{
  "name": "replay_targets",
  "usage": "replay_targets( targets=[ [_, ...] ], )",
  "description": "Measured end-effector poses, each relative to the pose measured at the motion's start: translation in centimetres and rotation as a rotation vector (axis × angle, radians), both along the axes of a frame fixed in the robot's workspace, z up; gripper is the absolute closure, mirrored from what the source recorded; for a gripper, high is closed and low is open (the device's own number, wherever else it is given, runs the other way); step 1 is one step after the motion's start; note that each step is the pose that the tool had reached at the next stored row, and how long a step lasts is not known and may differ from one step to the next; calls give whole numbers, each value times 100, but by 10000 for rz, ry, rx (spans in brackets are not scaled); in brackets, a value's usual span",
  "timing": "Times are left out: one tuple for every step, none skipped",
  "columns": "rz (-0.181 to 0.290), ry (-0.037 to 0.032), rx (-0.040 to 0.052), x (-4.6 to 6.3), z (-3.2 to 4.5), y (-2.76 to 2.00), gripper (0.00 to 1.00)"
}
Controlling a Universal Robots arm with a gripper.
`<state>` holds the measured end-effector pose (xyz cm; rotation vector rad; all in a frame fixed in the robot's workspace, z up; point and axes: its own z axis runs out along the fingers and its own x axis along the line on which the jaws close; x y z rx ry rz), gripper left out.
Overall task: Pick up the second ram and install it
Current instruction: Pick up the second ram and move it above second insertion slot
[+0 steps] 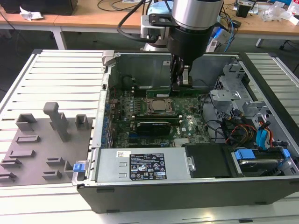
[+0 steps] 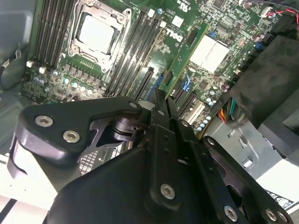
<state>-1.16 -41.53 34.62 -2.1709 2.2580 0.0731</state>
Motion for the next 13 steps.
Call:
replay_targets(
  targets=[
    [0, 0, 1, 2, -16, 0, 87],
    [-1, 0, 0, 5, -39, 0, 87],
    [0, 0, 1, 10, -65, 0, 87],
    [0, 0, 1, 14, -87, 0, 87],
    [-1, 2, -2, 15, -95, 0, 87],
    [0, 1, -2, 16, -95, 0, 87],
    [0, 1, -1, 16, -96, 0, 87],
    [0, 0, 1, 16, -97, 0, 87],
    [0, 1, 0, 17, -96, 0, 87],
    [0, 1, 0, 17, -96, 0, 87],
    [-1, 1, 0, 17, -96, 0, 87],
    [0, 1, 0, 17, -96, 0, 87],
    [-1, 0, 0, 17, -96, 0, 87]
  ],
)
